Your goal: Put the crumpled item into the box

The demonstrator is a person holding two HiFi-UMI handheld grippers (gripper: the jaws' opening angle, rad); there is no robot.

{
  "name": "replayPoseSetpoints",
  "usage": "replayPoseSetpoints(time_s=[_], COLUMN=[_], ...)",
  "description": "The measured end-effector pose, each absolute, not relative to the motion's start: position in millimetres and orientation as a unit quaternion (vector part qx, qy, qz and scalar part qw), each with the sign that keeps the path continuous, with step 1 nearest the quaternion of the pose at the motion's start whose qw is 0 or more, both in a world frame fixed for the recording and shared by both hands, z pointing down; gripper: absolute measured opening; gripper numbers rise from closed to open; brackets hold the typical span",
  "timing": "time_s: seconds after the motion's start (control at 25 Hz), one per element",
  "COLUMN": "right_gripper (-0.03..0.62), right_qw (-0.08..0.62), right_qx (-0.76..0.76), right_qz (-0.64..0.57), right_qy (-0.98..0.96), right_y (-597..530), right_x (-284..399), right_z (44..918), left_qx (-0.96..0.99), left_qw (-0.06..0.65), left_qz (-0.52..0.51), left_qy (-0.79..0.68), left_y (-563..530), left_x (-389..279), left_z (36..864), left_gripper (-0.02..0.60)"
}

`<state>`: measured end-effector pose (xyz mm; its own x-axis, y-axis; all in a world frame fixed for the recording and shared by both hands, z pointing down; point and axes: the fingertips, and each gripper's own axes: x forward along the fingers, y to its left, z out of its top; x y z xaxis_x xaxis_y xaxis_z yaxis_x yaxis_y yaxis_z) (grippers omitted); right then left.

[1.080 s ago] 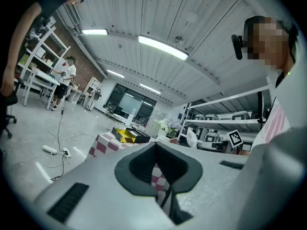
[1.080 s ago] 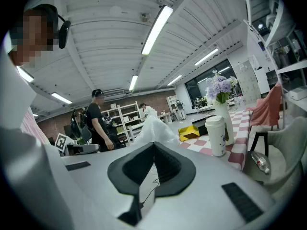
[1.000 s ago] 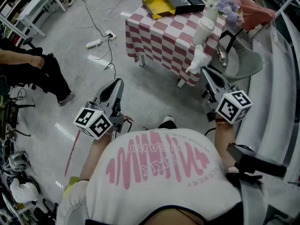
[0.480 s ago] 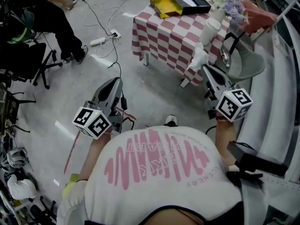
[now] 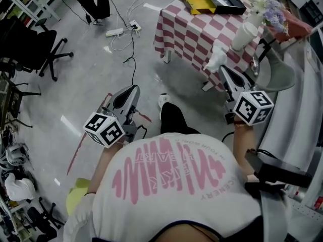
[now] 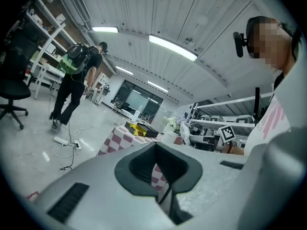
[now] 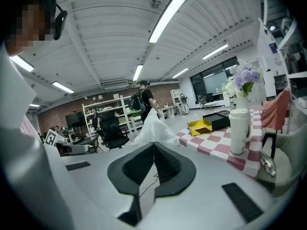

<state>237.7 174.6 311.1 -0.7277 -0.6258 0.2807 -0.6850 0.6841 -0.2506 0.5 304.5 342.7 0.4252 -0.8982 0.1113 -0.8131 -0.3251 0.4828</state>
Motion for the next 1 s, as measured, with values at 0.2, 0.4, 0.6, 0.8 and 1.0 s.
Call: replayPoseSetpoints(time_s=[0.2, 0.4, 0.6, 0.8, 1.0], right_gripper=[0.006, 0.006, 0.006, 0.006, 0.006], right_qw=[0.100, 0.098, 0.096, 0.097, 0.091], right_qx=[0.345, 0.338, 0.332, 0.336, 0.352], right_qz=[0.170, 0.172, 0.174, 0.165, 0.156], right_qy=[-0.918, -0.920, -0.922, -0.922, -0.918], right_y=[148, 109, 54, -8, -74], right_x=[206, 178, 150, 127, 117], right_z=[319, 320, 327, 320, 311], left_qx=[0.795, 0.785, 0.781, 0.783, 0.789], left_qw=[0.242, 0.232, 0.222, 0.215, 0.195], left_qz=[-0.087, -0.091, -0.090, -0.093, -0.090], left_qy=[-0.549, -0.567, -0.577, -0.576, -0.576], left_y=[291, 263, 212, 154, 92], left_x=[-29, -61, -90, -116, -142], left_z=[351, 347, 349, 340, 322], left_gripper=[0.008, 0.008, 0.008, 0.008, 0.008])
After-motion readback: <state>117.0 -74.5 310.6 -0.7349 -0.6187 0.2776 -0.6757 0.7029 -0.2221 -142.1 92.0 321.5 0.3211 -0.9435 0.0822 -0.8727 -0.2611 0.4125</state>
